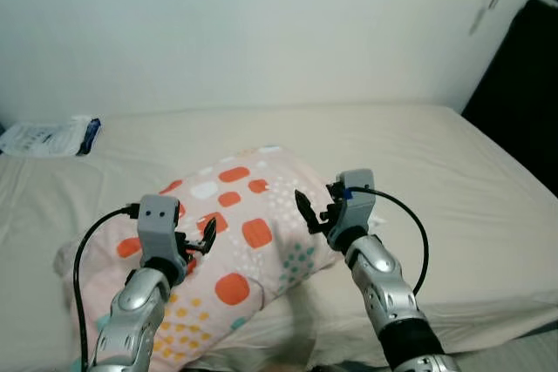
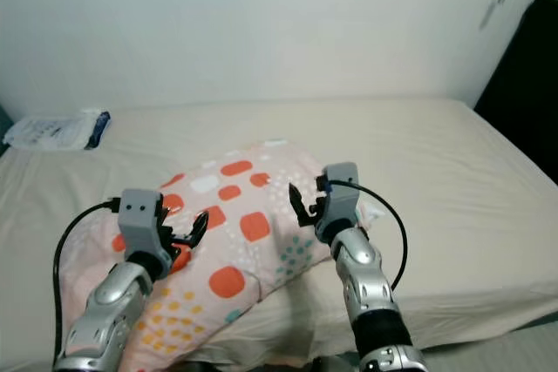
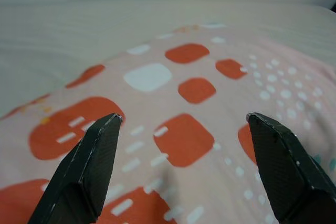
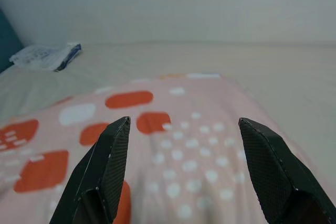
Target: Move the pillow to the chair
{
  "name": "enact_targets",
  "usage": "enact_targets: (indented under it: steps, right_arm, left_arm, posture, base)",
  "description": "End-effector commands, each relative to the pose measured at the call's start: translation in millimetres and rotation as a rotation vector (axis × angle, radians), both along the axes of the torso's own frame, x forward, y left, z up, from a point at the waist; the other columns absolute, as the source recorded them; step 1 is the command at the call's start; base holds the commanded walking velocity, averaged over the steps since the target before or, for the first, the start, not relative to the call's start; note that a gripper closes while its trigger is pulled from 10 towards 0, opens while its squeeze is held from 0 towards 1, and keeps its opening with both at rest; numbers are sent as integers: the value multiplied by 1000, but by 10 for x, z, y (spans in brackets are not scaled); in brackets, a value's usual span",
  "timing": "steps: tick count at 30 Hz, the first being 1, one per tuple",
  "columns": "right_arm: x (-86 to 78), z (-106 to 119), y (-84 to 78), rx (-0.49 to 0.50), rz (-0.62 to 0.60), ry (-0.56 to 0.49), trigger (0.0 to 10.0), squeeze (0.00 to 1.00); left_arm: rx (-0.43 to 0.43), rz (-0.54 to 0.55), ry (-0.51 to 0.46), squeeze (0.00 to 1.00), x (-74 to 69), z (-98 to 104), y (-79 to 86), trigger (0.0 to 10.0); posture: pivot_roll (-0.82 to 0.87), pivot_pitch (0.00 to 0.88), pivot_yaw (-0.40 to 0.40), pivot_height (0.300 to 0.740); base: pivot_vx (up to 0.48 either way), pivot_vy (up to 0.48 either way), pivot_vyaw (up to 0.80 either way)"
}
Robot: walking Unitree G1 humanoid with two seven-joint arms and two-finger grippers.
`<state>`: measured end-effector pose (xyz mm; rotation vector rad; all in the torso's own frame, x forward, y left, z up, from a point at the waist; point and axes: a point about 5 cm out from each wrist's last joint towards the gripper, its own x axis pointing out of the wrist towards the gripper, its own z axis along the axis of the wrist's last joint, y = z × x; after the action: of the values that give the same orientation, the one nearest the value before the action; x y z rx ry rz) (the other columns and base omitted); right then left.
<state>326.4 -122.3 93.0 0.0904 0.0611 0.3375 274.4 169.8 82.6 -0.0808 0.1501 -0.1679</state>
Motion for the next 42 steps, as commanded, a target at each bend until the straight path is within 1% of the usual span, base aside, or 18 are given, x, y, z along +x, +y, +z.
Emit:
enact_targets:
  steps: [1, 7, 15, 18, 22, 25, 28, 29, 32, 33, 34, 35, 36, 37, 38, 39, 40, 42]
  right_arm:
    - [-4, 6, -5, 3, 3, 3, 10000, 0]
    - [-3, 12, -6, 3, 10, 1, 10000, 0]
    - [-13, 9, 6, 6, 17, -3, 10000, 0]
    - [-9, 5, 4, 7, 15, -2, 10000, 0]
    - [44, 58, -14, 13, 6, -15, 10000, 0]
    - [52, 64, -17, 14, 5, -16, 10000, 0]
    - [80, 59, -19, 15, 8, -8, 10000, 0]
    - [77, -26, 1, 12, 22, 42, 10000, 0]
    - [72, -88, 16, 10, 32, 79, 10000, 0]
    - [4, -333, 68, -68, 83, 200, 10000, 0]
    - [-168, -694, 108, -215, 156, 389, 10000, 0]
    - [-168, -694, 108, -215, 156, 389, 10000, 0]
    - [-354, -966, 96, -360, 220, 530, 10000, 0]
    - [-354, -966, 96, -360, 220, 530, 10000, 0]
    - [-516, -1153, 56, -452, 253, 633, 10000, 0]
    - [-631, -1271, 9, -483, 240, 714, 10000, 0]
    - [-631, -1271, 9, -483, 240, 714, 10000, 0]
    - [-752, -1382, -76, -512, 195, 800, 10000, 0]
  left_arm:
    - [9, 0, 21, 0, -16, -61, 13, 10000]
    - [8, 0, 13, 0, -18, -54, 31, 10000]
    - [0, -32, 11, 0, -40, -72, 21, 10000]
    - [4, -40, 8, 0, -20, -64, 24, 10000]
    - [8, -42, -19, 0, 97, 15, 57, 10000]
    - [8, -42, -22, 0, 113, 24, 61, 10000]
    - [6, -53, -24, 0, 127, 10, 21, 10000]
    - [3, -60, -16, 0, 130, -20, -4, 10000]
    - [1, -65, -10, 0, 133, -42, -20, 10000]
    - [-12, -64, 45, 0, 130, -191, -57, 10000]
    - [-3, -108, 155, 0, 66, -461, -150, 10000]
    - [-3, -108, 155, 0, 66, -461, -150, 10000]
    - [23, -149, 242, 0, -24, -682, -228, 10000]
    - [23, -149, 242, 0, -24, -682, -228, 10000]
    - [53, -174, 319, 0, -122, -870, -282, 10000]
    - [67, -197, 382, 0, -220, -1009, -324, 10000]
    - [67, -197, 382, 0, -220, -1009, -324, 10000]
    - [137, -177, 499, 0, -370, -1213, -327, 10000]
  posture:
    - [65, 0, -104, 685]
    - [68, 0, -107, 695]
    - [71, 0, -107, 715]
    - [71, 0, -107, 730]
    - [69, 0, -106, 740]
    - [69, 0, -106, 740]
    - [76, 0, -110, 740]
    - [75, 0, -107, 740]
    - [75, 0, -105, 740]
    - [78, 0, -106, 740]
    - [78, 0, -104, 740]
    - [78, 0, -104, 740]
    - [72, 0, -101, 740]
    - [72, 0, -101, 740]
    - [62, 0, -99, 740]
    - [62, 0, -99, 740]
    - [62, 0, -99, 740]
    - [64, 0, -99, 740]
  base:
    - [0, 0, 0]
    - [0, 0, 0]
    - [0, 0, 0]
    - [0, 0, 0]
    - [0, 0, 0]
    - [0, 0, 0]
    - [0, 0, 0]
    - [0, 0, 0]
    - [0, 0, 0]
    - [0, 0, 0]
    - [0, 0, 0]
    - [0, 0, 0]
    - [0, 0, 0]
    - [0, 0, 0]
    - [0, 0, 0]
    - [0, 0, 0]
    - [0, 0, 0]
    - [0, 0, 0]
